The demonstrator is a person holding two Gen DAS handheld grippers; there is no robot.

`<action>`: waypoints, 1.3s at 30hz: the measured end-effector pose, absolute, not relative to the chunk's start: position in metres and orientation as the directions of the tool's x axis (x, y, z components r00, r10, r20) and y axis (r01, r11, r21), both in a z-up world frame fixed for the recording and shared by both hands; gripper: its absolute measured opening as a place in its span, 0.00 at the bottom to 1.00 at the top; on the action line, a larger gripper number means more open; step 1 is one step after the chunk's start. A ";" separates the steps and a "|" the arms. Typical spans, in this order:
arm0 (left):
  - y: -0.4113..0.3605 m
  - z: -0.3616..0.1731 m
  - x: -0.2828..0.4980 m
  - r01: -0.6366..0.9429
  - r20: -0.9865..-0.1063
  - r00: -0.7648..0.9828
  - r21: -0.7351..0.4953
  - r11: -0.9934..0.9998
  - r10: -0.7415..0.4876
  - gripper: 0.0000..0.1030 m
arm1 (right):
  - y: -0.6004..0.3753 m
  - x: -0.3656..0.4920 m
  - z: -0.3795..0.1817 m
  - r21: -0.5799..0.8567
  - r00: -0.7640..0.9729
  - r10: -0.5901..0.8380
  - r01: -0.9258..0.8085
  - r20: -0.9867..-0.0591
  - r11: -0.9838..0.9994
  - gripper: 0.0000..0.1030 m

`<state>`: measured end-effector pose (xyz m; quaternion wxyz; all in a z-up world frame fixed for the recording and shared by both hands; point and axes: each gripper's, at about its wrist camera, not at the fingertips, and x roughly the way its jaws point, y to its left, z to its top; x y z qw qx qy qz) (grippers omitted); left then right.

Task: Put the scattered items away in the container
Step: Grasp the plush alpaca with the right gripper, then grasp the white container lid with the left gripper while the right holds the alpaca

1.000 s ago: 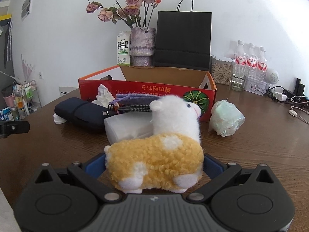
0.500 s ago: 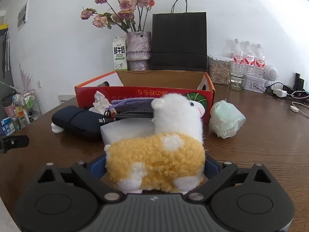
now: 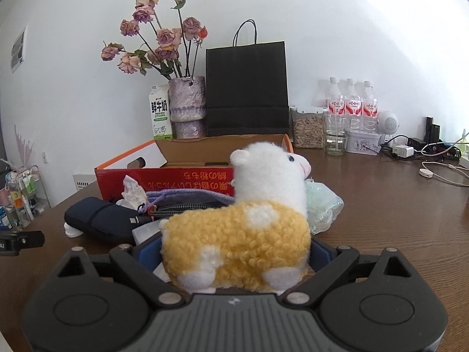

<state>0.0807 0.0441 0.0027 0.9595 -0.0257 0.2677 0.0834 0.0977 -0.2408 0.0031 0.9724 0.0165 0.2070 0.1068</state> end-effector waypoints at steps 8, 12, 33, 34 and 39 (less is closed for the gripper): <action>0.043 -0.011 0.128 -0.146 -0.569 0.803 0.100 0.984 0.177 1.00 | -0.241 0.115 0.009 0.072 0.903 0.193 -0.180 -0.385 0.981 0.93; 0.048 -0.022 0.146 -0.144 -0.600 0.777 0.119 0.982 0.187 0.94 | -0.241 0.124 0.010 0.073 0.903 0.192 -0.177 -0.384 0.981 0.93; 0.058 -0.020 0.152 -0.042 -0.582 0.813 -0.010 0.999 0.028 0.40 | -0.236 0.139 0.003 0.068 0.896 0.186 -0.173 -0.403 0.983 0.93; 0.059 -0.019 0.149 -0.045 -0.579 0.815 -0.011 0.999 0.031 0.39 | -0.236 0.138 0.003 0.068 0.897 0.186 -0.174 -0.401 0.982 0.93; 0.066 -0.012 0.134 -0.066 -0.557 0.830 -0.022 0.998 0.042 0.39 | -0.238 0.132 0.008 0.066 0.904 0.185 -0.173 -0.385 0.983 0.93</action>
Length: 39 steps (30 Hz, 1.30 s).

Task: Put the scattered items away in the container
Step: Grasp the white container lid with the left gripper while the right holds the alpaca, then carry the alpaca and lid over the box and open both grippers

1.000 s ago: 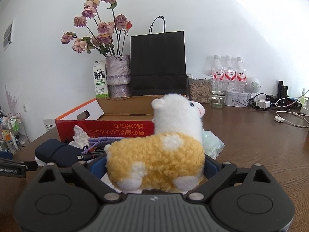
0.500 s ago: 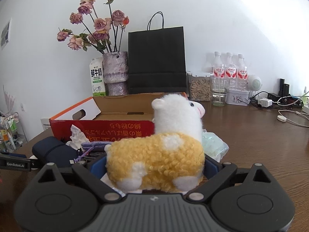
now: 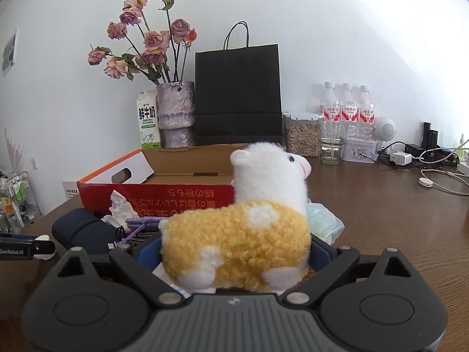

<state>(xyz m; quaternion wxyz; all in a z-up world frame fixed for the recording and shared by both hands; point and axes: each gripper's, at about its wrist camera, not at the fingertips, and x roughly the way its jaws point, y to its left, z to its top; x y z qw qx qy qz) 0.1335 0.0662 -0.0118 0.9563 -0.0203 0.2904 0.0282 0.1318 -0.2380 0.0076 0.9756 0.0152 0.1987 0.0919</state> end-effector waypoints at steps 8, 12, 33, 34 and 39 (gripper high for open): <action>0.072 0.019 0.116 -0.091 -0.475 0.878 -0.056 0.994 0.054 0.39 | -0.237 0.127 0.022 0.038 0.918 0.184 -0.182 -0.351 0.982 0.93; 0.061 0.043 0.117 -0.063 -0.401 0.916 -0.072 0.995 0.029 0.39 | -0.227 0.135 0.041 0.016 0.931 0.202 -0.206 -0.303 0.978 0.93; -0.018 0.044 0.277 -0.112 -0.306 0.948 -0.076 0.991 0.084 0.40 | -0.181 0.279 0.055 0.047 0.938 0.210 -0.205 -0.276 0.978 0.93; -0.017 0.041 0.279 -0.122 -0.318 0.943 -0.072 0.990 0.094 0.40 | -0.182 0.284 0.052 0.061 0.933 0.206 -0.197 -0.297 0.979 0.93; -0.013 0.032 0.282 -0.134 -0.356 0.929 -0.063 0.989 0.103 0.40 | -0.183 0.288 0.039 0.076 0.913 0.203 -0.188 -0.354 0.979 0.93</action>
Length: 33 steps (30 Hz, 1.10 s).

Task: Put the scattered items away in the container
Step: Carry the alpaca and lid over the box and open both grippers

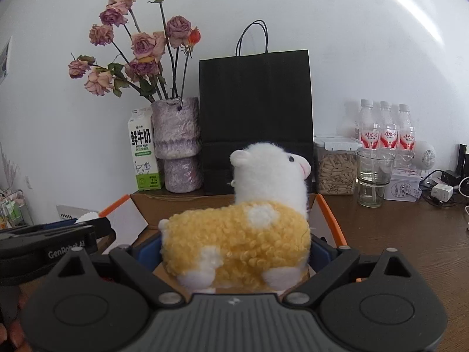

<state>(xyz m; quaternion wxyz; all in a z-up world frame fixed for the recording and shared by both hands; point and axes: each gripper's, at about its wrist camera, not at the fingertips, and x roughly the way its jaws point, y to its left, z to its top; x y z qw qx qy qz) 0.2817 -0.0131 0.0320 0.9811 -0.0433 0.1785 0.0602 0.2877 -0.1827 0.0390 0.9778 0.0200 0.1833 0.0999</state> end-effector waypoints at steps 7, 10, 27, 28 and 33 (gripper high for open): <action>-0.016 0.029 0.281 -0.129 -0.360 0.927 -0.045 0.991 0.105 0.40 | -0.182 0.289 0.034 0.062 0.903 0.193 -0.183 -0.384 0.981 0.93; -0.016 0.029 0.279 -0.138 -0.354 0.928 -0.041 0.990 0.115 0.43 | -0.182 0.288 0.031 0.071 0.896 0.209 -0.197 -0.393 0.978 0.97; -0.015 0.031 0.273 -0.200 -0.363 0.915 -0.024 0.980 0.178 1.00 | -0.179 0.279 0.028 0.039 0.894 0.164 -0.163 -0.418 0.986 1.00; -0.016 0.031 0.274 -0.198 -0.365 0.914 -0.022 0.980 0.177 1.00 | -0.180 0.279 0.028 0.041 0.894 0.163 -0.161 -0.416 0.986 1.00; -0.017 0.031 0.273 -0.198 -0.364 0.914 -0.021 0.980 0.177 1.00 | -0.181 0.279 0.028 0.046 0.895 0.159 -0.154 -0.417 0.987 1.00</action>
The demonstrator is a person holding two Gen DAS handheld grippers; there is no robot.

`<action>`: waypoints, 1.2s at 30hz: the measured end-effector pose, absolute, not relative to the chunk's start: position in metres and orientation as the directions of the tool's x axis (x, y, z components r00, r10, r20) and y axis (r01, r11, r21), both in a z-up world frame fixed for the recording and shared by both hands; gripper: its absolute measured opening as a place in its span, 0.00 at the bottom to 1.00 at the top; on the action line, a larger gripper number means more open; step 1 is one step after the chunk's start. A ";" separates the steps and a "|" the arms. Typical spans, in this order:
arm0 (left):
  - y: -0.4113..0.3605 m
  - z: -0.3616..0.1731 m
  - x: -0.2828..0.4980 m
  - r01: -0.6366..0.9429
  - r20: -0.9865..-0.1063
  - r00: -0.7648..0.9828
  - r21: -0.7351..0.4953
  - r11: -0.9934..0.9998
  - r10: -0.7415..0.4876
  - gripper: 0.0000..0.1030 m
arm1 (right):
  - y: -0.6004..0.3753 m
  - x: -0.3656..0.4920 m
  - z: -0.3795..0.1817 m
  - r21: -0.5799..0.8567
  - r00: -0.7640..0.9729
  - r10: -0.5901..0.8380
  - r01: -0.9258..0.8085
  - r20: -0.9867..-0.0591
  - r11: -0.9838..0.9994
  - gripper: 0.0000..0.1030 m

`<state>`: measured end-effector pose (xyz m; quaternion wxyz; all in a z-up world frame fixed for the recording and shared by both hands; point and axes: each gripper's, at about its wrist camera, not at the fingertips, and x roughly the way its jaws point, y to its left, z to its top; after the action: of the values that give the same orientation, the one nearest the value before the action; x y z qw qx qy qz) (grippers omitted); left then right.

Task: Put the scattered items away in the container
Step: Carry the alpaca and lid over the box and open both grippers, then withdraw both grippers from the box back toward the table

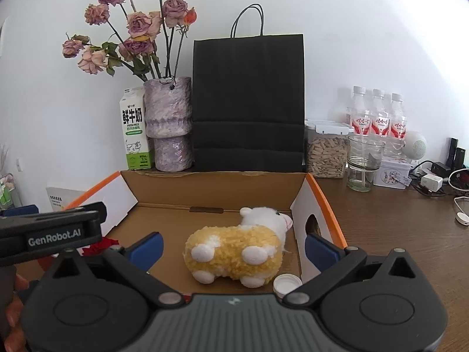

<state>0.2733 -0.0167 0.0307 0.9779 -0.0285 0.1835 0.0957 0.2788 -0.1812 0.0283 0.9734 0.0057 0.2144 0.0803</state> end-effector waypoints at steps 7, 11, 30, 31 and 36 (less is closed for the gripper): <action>-0.017 0.031 0.273 -0.197 -0.364 0.915 -0.021 0.980 0.176 1.00 | -0.181 0.278 0.029 0.045 0.896 0.158 -0.153 -0.415 0.987 1.00; -0.017 0.032 0.271 -0.196 -0.360 0.916 -0.023 0.980 0.174 1.00 | -0.182 0.278 0.029 0.045 0.896 0.157 -0.153 -0.414 0.987 1.00; -0.008 0.041 0.217 -0.133 -0.248 0.962 -0.051 0.990 0.116 1.00 | -0.183 0.236 0.047 0.006 0.933 0.149 -0.156 -0.326 0.988 1.00; -0.008 0.039 0.213 -0.128 -0.244 0.963 -0.044 0.991 0.113 1.00 | -0.184 0.231 0.047 0.001 0.936 0.150 -0.158 -0.318 0.988 1.00; -0.004 0.036 0.194 -0.126 -0.226 0.967 -0.020 0.992 0.118 1.00 | -0.189 0.216 0.045 -0.019 0.939 0.135 -0.148 -0.316 0.989 1.00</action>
<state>0.1937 -0.0044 0.0356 0.9916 -0.0173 0.1126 0.0615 0.2160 -0.1890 0.0448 0.9845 -0.0213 0.1587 0.0719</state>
